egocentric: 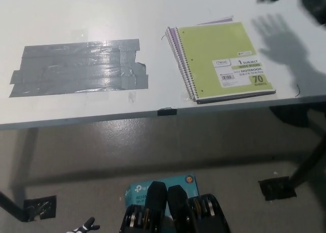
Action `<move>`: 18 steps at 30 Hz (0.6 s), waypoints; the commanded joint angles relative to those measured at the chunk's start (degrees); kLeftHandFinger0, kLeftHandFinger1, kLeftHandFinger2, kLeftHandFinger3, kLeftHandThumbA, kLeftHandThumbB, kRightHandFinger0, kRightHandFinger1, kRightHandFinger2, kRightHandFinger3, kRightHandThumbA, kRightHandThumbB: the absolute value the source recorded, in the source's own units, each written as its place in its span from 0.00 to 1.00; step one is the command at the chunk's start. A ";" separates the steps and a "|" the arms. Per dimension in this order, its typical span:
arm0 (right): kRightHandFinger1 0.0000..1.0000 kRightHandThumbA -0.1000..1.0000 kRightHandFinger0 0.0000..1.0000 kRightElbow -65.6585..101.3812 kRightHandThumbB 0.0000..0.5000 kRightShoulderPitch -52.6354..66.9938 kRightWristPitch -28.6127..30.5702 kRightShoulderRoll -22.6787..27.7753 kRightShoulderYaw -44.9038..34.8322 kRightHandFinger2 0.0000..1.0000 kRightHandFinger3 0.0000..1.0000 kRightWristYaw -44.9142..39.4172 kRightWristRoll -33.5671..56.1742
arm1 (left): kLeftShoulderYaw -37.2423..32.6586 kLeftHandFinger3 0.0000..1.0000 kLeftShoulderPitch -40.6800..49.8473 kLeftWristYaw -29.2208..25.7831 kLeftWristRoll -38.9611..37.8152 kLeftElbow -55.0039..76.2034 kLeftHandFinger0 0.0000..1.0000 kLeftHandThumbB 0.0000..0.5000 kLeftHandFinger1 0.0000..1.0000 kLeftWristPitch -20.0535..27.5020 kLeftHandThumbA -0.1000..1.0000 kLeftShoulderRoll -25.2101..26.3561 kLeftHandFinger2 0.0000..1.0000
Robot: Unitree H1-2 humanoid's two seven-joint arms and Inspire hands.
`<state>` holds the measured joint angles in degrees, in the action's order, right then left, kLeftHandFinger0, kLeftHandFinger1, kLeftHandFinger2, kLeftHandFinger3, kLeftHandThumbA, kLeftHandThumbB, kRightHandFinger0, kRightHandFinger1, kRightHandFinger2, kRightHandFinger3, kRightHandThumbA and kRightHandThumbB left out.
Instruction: The robot uses its right hand to align two notebooks stacked together until they are fully overlapped
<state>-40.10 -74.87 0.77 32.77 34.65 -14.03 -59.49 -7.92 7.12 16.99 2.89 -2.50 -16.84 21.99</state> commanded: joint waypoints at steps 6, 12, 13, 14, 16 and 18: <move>1.00 1.00 1.00 24.29 0.95 6.92 -4.24 17.68 -19.21 1.00 1.00 -5.92 9.57 | -0.27 0.88 1.66 2.04 -0.84 1.27 0.28 1.00 0.42 3.39 1.00 0.93 0.52; 1.00 1.00 1.00 43.22 0.84 30.17 -9.62 25.02 -37.18 1.00 1.00 -9.17 16.29 | -0.94 0.91 2.45 2.35 -0.70 1.77 0.37 1.00 0.47 2.70 1.00 0.65 0.55; 1.00 1.00 1.00 46.87 0.86 35.72 -11.07 25.51 -41.06 1.00 1.00 -9.50 16.80 | -0.83 0.91 2.66 2.39 -0.74 2.14 0.40 1.00 0.51 2.45 1.00 0.80 0.57; 1.00 1.00 1.00 47.87 0.86 37.08 -11.40 25.54 -42.15 1.00 1.00 -9.86 16.69 | -0.86 0.92 2.74 2.38 -0.72 2.18 0.41 1.00 0.52 2.44 1.00 0.74 0.57; 1.00 1.00 1.00 53.26 0.82 46.68 -14.84 23.91 -49.91 1.00 1.00 -10.96 18.41 | -1.07 0.94 3.02 2.18 -0.25 2.51 0.45 1.00 0.56 2.17 1.00 0.71 0.60; 1.00 1.00 1.00 56.05 0.74 52.54 -16.50 22.46 -53.34 1.00 1.00 -11.86 18.11 | -0.80 0.95 3.46 2.22 -0.68 2.45 0.45 1.00 0.56 2.17 1.00 0.60 0.60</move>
<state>3.84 -33.43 -5.63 53.44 -5.23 -21.09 -48.43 -8.75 9.20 17.95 2.91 -2.42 -16.07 21.80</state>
